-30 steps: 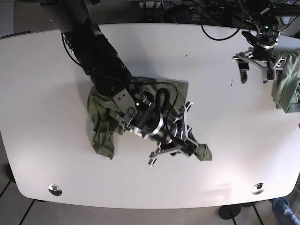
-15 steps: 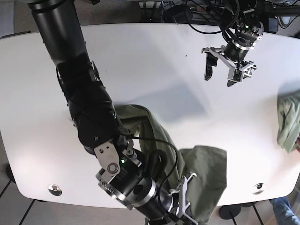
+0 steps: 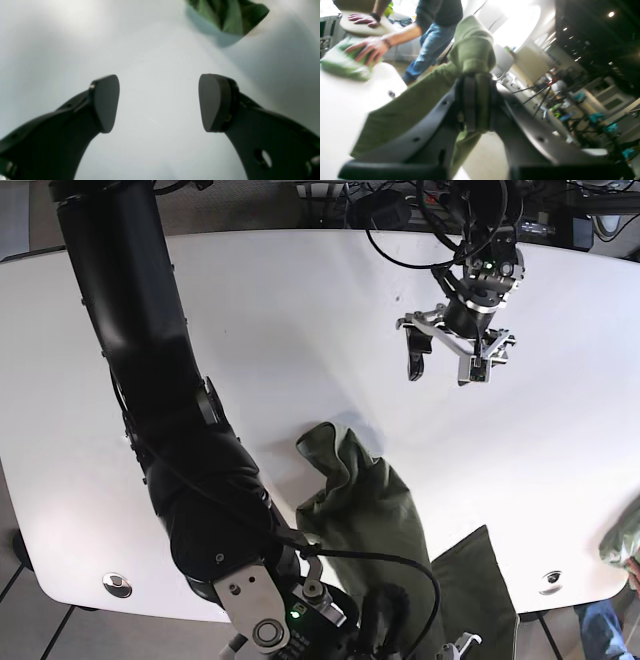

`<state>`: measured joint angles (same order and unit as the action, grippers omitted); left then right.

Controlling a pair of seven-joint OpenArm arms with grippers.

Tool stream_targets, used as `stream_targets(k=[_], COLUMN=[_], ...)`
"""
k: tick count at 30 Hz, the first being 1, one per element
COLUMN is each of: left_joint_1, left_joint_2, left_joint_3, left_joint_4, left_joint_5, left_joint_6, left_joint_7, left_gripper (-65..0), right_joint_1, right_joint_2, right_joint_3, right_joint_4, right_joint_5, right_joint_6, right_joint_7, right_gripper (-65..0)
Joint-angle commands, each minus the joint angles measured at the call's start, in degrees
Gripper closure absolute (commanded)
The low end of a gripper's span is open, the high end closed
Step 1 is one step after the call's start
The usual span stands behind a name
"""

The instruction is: Fold the T-shirt properly

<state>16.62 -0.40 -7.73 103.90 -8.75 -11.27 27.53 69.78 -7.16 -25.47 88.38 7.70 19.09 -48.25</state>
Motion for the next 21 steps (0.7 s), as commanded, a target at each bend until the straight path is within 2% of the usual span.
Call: stream_targets(k=[1, 4, 9, 11, 14, 17, 21], left_joint_1=[-3.04, -7.96, -17.81, -20.80, -24.67, -27.74, -31.70], left_joint_2=[-0.17, -0.08, 0.01, 1.33, 3.53, 5.46, 5.64], left_joint_3=[2.94, 9.62, 21.75, 23.77, 24.12, 24.39, 30.19], left_joint_4=[-1.79, -6.18, -14.45, -17.79, -23.33, -32.12, -41.61], left_joint_5=[-0.70, -0.70, -0.70, -0.87, -0.78, -0.70, -0.78], left_joint_6=[2.17, 4.89, 13.07, 15.00, 15.71, 15.44, 15.71], left_joint_7=[-1.37, -1.37, -1.64, -1.73, -1.99, -8.94, -12.28], left_gripper=[-46.7, -46.7, -46.7, -46.7, -46.7, -46.7, -46.7], right_joint_1=[1.30, -0.11, -1.16, -1.34, -1.43, -1.51, -1.78], right_joint_2=[-0.18, -0.18, -0.18, -0.18, 0.08, 0.17, 0.17], right_joint_3=[0.55, 0.55, 0.55, 0.55, 0.55, 0.55, 0.55], right_joint_4=[0.46, 0.54, 0.37, 0.37, 0.37, 0.28, 0.28], right_joint_5=[-0.45, -0.45, -0.54, -0.54, -0.45, -0.45, -0.63], right_joint_6=[-0.59, -0.59, -0.59, -0.59, -0.59, -0.59, -0.59], right_joint_7=[1.70, 1.70, 1.70, 1.70, 1.70, 1.70, 1.70], right_gripper=[-2.1, -2.1, -2.1, -2.1, -2.1, -2.1, -2.1])
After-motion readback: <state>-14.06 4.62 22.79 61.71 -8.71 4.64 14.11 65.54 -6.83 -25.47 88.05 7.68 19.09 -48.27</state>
